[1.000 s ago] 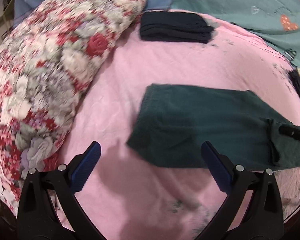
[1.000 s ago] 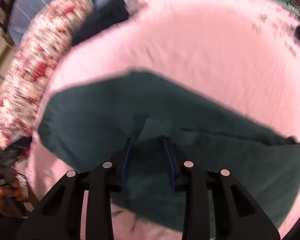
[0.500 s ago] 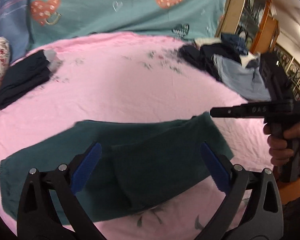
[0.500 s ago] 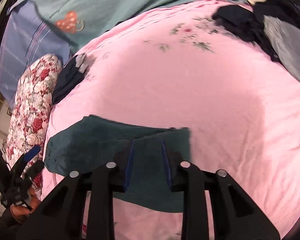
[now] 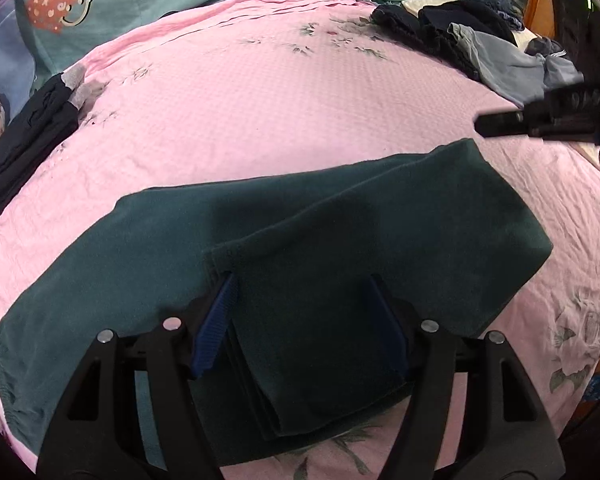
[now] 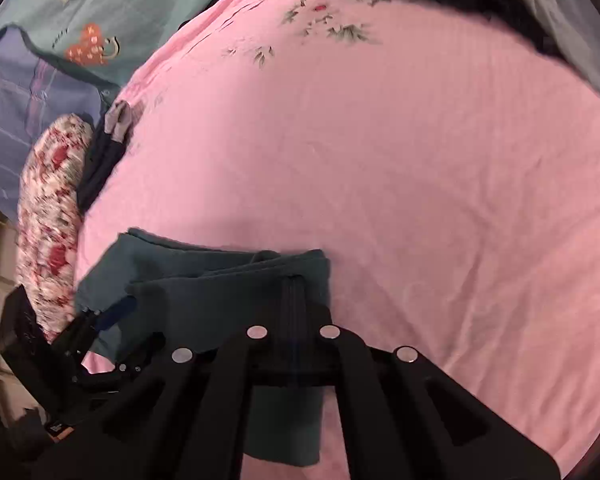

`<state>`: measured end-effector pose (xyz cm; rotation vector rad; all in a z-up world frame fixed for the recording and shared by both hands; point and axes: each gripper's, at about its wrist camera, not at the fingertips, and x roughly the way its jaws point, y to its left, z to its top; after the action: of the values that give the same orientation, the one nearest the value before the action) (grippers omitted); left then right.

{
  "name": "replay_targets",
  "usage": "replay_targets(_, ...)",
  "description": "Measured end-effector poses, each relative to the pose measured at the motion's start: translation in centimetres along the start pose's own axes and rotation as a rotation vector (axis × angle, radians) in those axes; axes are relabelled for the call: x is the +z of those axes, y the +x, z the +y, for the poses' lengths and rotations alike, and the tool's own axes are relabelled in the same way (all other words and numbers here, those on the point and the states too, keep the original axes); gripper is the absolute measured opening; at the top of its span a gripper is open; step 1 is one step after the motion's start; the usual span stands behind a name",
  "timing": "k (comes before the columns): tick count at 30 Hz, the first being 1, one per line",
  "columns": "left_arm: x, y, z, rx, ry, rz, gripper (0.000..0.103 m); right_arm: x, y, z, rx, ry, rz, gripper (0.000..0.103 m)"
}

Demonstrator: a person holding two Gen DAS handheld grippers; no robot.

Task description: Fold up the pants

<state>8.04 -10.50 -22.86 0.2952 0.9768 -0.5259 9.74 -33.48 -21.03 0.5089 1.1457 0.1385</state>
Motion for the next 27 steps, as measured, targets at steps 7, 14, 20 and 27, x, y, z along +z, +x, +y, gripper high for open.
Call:
replay_targets(7,-0.2,0.0,-0.1,0.006,0.008,0.002,0.07,1.2,0.9,3.4,0.024,-0.109,0.008,0.006)
replay_targets(14,-0.2,0.0,-0.1,0.003,0.006,0.007,0.072,1.7,2.0,2.0,-0.02,-0.087,-0.002,0.0)
replay_targets(20,-0.1,0.1,-0.3,0.002,0.01,0.009,0.074,1.1,-1.1,3.9,-0.121,-0.153,-0.039,0.011)
replay_targets(27,-0.1,0.3,-0.5,-0.006,0.022,0.014,0.077,-2.6,-1.1,4.8,-0.125,-0.235,0.054,0.011)
